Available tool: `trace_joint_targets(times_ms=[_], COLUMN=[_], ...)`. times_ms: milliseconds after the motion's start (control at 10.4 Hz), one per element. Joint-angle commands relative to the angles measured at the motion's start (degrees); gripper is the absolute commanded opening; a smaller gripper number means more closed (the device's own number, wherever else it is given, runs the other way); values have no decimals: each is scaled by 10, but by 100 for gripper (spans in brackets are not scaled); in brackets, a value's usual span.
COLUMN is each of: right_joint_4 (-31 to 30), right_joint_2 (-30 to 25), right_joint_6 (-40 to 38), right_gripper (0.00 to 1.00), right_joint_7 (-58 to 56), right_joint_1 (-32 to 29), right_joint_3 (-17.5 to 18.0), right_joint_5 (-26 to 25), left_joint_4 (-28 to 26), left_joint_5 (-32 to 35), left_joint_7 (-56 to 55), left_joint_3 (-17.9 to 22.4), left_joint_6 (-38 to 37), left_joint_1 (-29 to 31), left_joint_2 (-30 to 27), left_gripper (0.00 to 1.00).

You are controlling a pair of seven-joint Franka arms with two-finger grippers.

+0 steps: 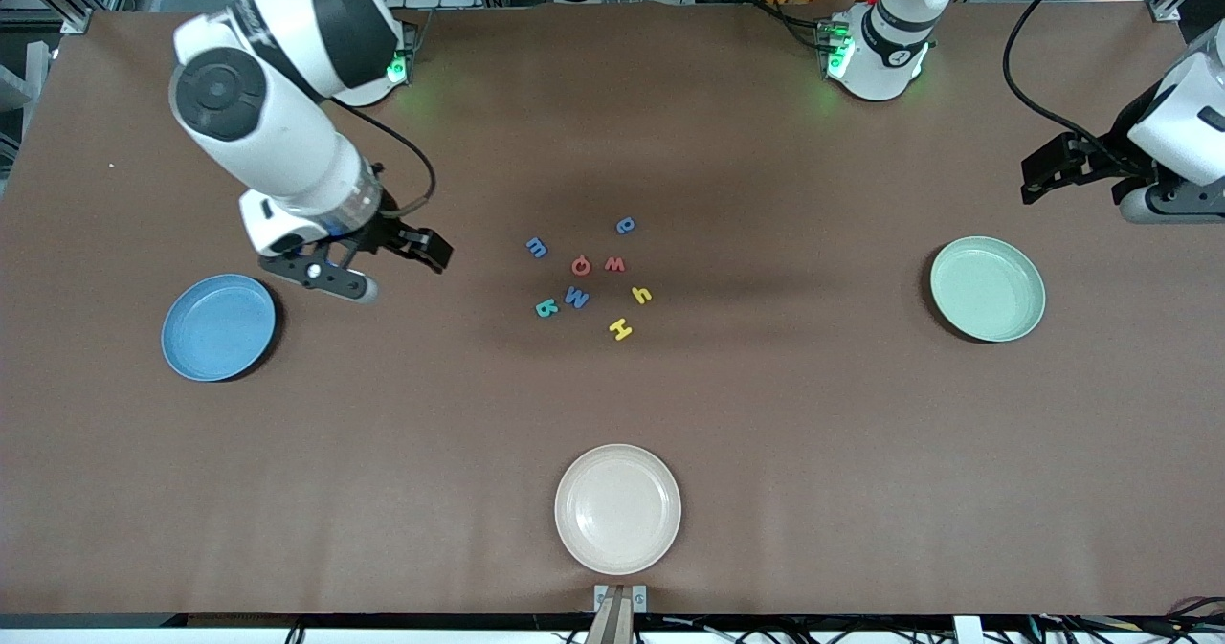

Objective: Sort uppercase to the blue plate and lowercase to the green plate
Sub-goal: 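Move the right gripper over the blue M among the letters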

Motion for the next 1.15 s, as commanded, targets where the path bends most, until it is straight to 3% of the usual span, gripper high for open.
trace_joint_targets(times_ms=[0,769,1057], right_joint_4=[3,2,3], right_joint_2=[34,172,214], right_joint_6=[40,198,237], right_gripper=[100,100,100], right_joint_7=[48,170,180], right_joint_1=[17,122,172], right_joint_3=[2,-6,-47], right_joint_5=[5,-4,-19], left_joint_4=[7,7,7], left_joint_5=[15,10,10], left_joint_7=[3,-17,-31], left_joint_3=[-1,-6,-7], left_joint_6=[9,13,13], left_joint_1=[-1,-1,-1], left_joint_2=[7,-7,-9], left_gripper=[100,100,100])
